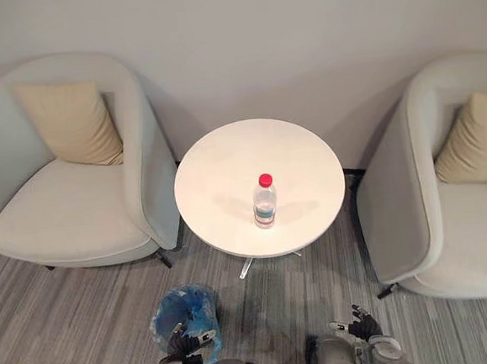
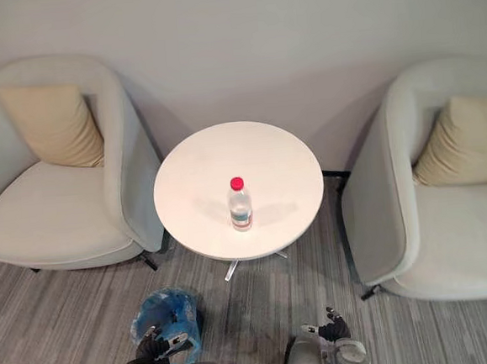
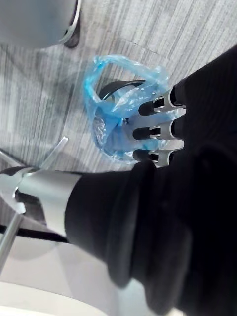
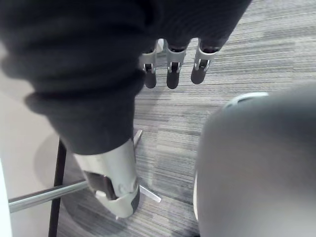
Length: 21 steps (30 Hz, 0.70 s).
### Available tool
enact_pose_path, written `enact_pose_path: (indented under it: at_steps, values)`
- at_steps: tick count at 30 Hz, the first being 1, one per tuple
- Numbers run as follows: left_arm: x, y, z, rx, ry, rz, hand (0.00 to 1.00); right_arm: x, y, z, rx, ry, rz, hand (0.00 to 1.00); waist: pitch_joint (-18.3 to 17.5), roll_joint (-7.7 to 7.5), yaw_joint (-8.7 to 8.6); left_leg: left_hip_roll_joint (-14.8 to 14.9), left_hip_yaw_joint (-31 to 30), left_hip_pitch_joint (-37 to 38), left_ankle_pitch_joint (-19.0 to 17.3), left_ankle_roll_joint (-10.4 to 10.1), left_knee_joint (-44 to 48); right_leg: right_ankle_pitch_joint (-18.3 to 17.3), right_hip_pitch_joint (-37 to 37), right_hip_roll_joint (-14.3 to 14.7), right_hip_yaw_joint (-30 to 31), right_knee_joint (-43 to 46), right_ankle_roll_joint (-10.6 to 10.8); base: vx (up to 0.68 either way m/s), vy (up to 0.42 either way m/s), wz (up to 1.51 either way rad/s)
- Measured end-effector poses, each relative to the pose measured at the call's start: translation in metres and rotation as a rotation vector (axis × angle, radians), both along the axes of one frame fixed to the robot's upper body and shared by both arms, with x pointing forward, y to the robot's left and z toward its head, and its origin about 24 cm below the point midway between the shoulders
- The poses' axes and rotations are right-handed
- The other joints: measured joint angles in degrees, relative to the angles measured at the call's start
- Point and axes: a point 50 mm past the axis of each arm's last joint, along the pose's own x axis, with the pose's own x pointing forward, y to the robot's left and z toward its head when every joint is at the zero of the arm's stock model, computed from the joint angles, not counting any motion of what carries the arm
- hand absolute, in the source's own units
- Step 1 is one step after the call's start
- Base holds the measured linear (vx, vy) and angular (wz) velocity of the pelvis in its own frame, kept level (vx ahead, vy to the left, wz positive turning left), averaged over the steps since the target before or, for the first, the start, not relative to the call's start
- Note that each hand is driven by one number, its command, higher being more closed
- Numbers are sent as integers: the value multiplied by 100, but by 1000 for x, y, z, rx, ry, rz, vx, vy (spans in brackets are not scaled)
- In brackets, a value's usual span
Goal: Gather rubbish on tea table into small bin, then transfer packed bag to large trash can.
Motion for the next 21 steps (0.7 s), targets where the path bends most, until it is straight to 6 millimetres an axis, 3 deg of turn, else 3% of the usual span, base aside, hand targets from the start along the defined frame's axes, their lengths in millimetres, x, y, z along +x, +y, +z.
enact_pose_path:
  at_steps: [3, 7, 13, 19, 21]
  values:
    - [-8, -12, -4, -40, 11, 32, 0, -2, 0, -1, 2, 6, -8, 0, -201, 221, -7, 339, -28, -2, 45, -150, -92, 173, 421, 326, -162, -815, -100, 232, -149, 8]
    - [-8, -16, -4, -54, 11, 36, 0, -13, -4, -3, 0, 28, -35, 0, -208, 190, -17, 441, -187, 111, 159, -331, -238, 354, 831, 472, -325, -1409, -156, 120, -89, 13]
    - [-9, -11, -4, -38, 14, 33, 0, -16, -9, -3, -14, 32, -44, 0, -250, 149, -8, 372, -344, 83, 165, -332, -256, 769, 1235, 491, -456, -2193, -81, -3, 22, 12]
    - [-14, 4, -3, 12, 37, -8, 0, 6, -14, 12, -94, -74, 40, 0, -255, 127, -12, 230, -396, -18, 169, -324, -259, 1143, 1338, 446, -458, -2625, -25, -88, 31, 3]
    - [-19, 11, -4, 32, 51, -11, 0, 26, -21, 32, -156, -194, 104, 0, -254, 117, -17, 225, -407, -31, 168, -322, -325, 1224, 1294, 447, -454, -2638, -58, -131, 3, 0]
